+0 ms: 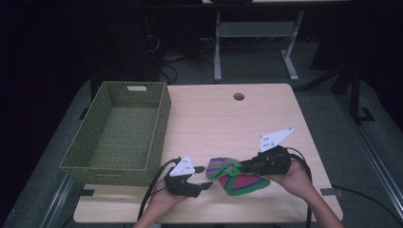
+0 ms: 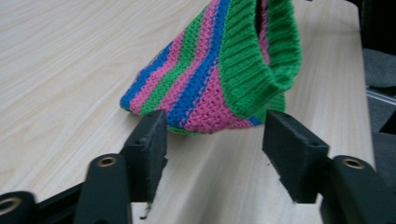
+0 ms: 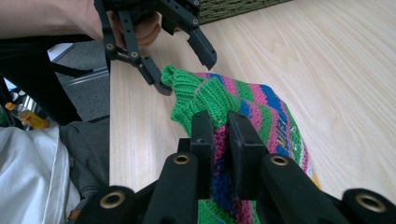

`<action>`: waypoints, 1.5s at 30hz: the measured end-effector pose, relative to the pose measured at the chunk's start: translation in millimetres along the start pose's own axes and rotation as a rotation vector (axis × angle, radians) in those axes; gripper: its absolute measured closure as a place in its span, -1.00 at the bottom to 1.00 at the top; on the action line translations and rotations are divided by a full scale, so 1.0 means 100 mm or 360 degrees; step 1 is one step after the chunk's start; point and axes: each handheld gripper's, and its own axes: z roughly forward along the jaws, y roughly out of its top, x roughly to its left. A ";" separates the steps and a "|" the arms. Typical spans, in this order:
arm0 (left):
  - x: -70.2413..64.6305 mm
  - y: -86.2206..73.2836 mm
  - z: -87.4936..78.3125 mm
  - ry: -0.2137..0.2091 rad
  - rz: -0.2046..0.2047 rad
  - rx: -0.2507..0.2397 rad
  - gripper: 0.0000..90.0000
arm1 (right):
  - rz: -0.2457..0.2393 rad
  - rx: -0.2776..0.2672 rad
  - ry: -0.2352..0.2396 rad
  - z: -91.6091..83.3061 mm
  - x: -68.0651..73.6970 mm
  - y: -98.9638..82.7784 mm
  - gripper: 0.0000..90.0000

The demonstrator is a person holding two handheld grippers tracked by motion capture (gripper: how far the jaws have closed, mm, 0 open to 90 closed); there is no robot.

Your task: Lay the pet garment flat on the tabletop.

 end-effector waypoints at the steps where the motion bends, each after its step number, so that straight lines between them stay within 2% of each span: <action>1: 0.00 0.01 0.01 0.0007 -0.0006 -0.0008 -0.03 | 0.0002 0.0000 0.0003 0.00 0.00 0.00 0.80; 5: 0.02 0.04 0.04 0.0006 -0.0008 -0.0021 0.15 | 0.0010 -0.0011 0.0006 -0.01 -0.03 -0.02 0.80; 8: 0.01 0.04 0.05 0.0003 0.0022 -0.0011 0.30 | 0.0008 -0.0013 0.0004 -0.01 -0.04 -0.02 0.80; 18: 0.02 0.09 0.01 -0.0021 0.0048 -0.0069 0.80 | 0.0017 0.0001 0.0004 -0.01 -0.04 -0.03 0.80; 21: 0.03 0.11 -0.02 -0.0036 0.0056 -0.0077 0.83 | 0.0021 -0.0001 0.0004 -0.02 -0.04 -0.03 0.80; 23: 0.02 0.12 -0.04 -0.0074 0.0046 -0.0097 0.84 | 0.0020 -0.0003 0.0006 -0.02 -0.05 -0.03 0.80; 27: 0.01 0.14 -0.09 -0.0084 0.0062 -0.0095 0.85 | 0.0016 -0.0013 0.0017 -0.02 -0.04 -0.04 0.80; 33: 0.04 0.15 -0.16 -0.0098 0.0026 -0.0116 0.85 | 0.0013 -0.0004 0.0030 0.00 -0.01 -0.06 0.80; 41: 0.07 0.22 -0.24 -0.0081 0.0027 -0.0154 0.86 | 0.0012 -0.0015 0.0035 0.00 0.02 -0.03 0.80; 45: 0.11 0.25 -0.28 -0.0070 -0.0010 -0.0192 0.86 | -0.0003 -0.0021 0.0043 0.01 0.04 0.02 0.80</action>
